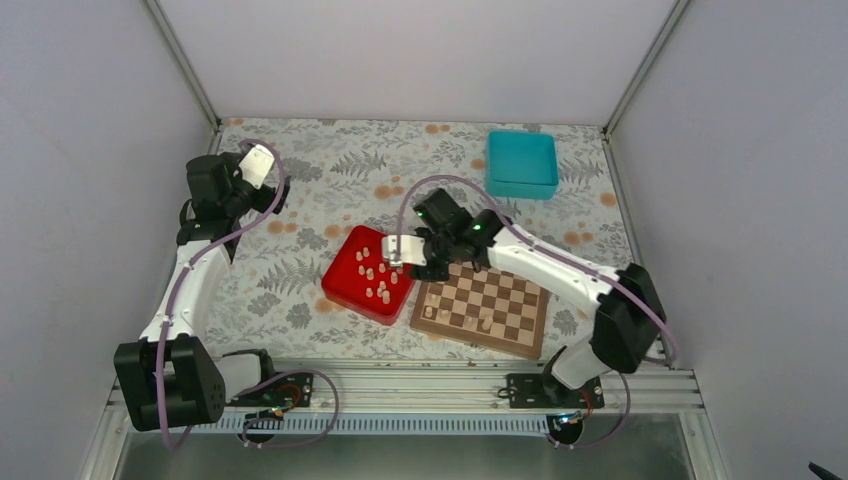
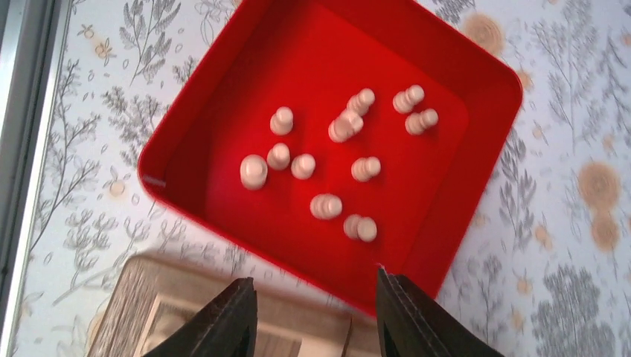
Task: Set up the chess pieces on the board
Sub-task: Pick up the chess piece from the storage box.
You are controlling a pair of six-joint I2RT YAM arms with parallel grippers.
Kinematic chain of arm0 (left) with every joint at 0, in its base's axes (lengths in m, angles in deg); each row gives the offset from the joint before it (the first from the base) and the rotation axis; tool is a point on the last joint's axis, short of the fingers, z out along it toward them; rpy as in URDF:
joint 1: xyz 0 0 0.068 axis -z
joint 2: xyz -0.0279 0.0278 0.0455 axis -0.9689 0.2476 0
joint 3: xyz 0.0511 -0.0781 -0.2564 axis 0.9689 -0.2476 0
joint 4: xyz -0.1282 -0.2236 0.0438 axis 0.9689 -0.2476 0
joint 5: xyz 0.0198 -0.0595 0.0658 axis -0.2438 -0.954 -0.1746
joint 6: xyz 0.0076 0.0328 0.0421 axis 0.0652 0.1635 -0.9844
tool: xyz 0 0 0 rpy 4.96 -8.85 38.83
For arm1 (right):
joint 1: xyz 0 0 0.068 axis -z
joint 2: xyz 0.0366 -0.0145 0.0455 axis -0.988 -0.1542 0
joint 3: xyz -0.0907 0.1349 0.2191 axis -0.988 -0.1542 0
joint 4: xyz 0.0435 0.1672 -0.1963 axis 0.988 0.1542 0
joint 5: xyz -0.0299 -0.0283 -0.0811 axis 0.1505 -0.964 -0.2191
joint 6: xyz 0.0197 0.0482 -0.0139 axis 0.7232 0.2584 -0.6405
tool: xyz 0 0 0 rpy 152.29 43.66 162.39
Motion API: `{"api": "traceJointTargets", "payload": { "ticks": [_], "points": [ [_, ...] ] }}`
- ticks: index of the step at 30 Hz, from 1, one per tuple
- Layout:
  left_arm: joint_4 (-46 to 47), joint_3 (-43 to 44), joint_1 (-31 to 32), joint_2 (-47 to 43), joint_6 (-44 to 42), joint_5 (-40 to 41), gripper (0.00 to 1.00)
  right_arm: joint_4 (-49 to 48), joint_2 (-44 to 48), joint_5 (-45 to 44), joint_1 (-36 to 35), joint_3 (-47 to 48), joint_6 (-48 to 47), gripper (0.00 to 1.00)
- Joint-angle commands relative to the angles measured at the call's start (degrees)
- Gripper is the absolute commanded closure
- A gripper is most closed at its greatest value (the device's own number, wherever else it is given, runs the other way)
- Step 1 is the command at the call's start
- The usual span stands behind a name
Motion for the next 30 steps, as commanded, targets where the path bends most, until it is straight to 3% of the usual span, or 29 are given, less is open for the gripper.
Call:
{"api": "traceJointTargets", "payload": {
  "ticks": [1, 14, 21, 30],
  "points": [
    [0.49, 0.43, -0.31, -1.43, 0.06, -1.42, 0.00, -2.64, -6.41, 1.12, -2.64, 4.50, 0.22, 0.58],
    [0.77, 0.39, -0.27, -0.87, -0.01, -2.10, 0.00, 0.97, -20.06, 2.61, -4.35, 13.39, -2.13, 0.68],
    [0.82, 0.11, -0.31, -0.77, -0.09, -2.55, 0.00, 6.05, -21.90, 4.63, -5.81, 12.50, -3.94, 0.69],
    [0.77, 0.23, -0.31, -0.66, -0.09, -2.69, 0.00, 3.82, -20.75, 4.36, -6.66, 9.54, -2.94, 0.69]
  ]
}}
